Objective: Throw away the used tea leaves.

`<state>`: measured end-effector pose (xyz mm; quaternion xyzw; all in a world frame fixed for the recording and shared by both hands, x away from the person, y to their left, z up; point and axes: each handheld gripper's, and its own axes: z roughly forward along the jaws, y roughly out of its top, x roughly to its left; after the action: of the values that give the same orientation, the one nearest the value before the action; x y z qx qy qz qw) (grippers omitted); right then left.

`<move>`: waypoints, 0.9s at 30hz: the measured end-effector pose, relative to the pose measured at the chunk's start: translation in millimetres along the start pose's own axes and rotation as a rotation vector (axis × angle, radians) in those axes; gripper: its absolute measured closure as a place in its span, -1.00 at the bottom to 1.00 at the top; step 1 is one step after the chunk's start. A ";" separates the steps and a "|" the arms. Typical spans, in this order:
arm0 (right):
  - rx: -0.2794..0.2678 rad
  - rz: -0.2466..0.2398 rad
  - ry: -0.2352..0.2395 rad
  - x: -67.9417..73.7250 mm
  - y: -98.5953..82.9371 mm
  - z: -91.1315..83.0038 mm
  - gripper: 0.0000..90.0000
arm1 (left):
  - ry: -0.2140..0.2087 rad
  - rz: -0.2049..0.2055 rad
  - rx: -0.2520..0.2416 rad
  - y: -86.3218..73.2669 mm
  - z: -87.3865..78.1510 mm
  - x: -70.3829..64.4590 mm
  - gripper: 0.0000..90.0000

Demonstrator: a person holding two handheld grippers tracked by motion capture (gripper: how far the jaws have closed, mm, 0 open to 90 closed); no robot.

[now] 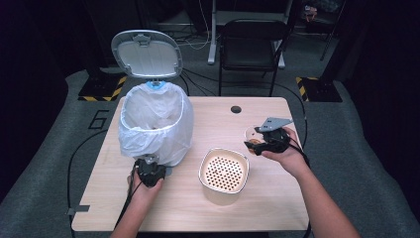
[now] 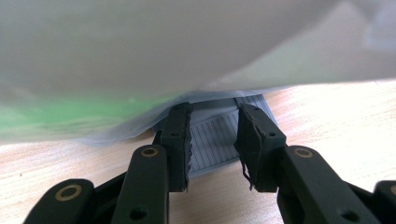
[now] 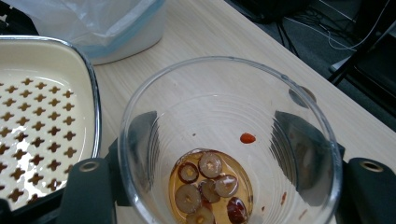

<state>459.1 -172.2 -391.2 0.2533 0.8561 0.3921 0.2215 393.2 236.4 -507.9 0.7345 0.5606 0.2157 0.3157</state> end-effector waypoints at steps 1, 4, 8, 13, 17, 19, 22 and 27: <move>-0.003 0.007 0.003 0.6 1.6 1.6 -0.29 | -0.001 0.000 0.000 0.0 0.0 0.0 0.44; -0.017 -0.004 0.007 0.7 7.4 5.6 -0.29 | -0.001 0.000 0.001 0.0 -0.1 0.0 0.44; -0.059 -0.026 0.017 2.1 16.1 10.6 -0.29 | 0.004 0.001 0.001 0.1 -0.2 0.0 0.44; -0.080 -0.058 0.029 3.6 26.1 15.7 -0.29 | -0.002 0.001 -0.001 -0.1 0.0 0.0 0.44; -0.088 -0.063 0.043 3.7 32.3 19.2 -0.28 | -0.003 0.002 0.000 -0.2 -0.1 0.2 0.44; -0.086 -0.079 0.043 3.7 34.8 21.0 -0.28 | 0.002 0.002 -0.001 -0.2 -0.2 0.2 0.44; -0.085 -0.109 0.053 3.5 38.3 23.7 -0.28 | 0.003 -0.003 -0.008 -0.4 0.2 -0.1 0.44; -0.105 -0.147 0.067 5.0 42.3 26.9 -0.28 | 0.002 -0.004 -0.009 -0.5 0.2 0.0 0.44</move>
<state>481.7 -130.2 -374.9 0.1648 0.8576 0.4274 0.2338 392.9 236.5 -508.4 0.7319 0.5613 0.2184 0.3187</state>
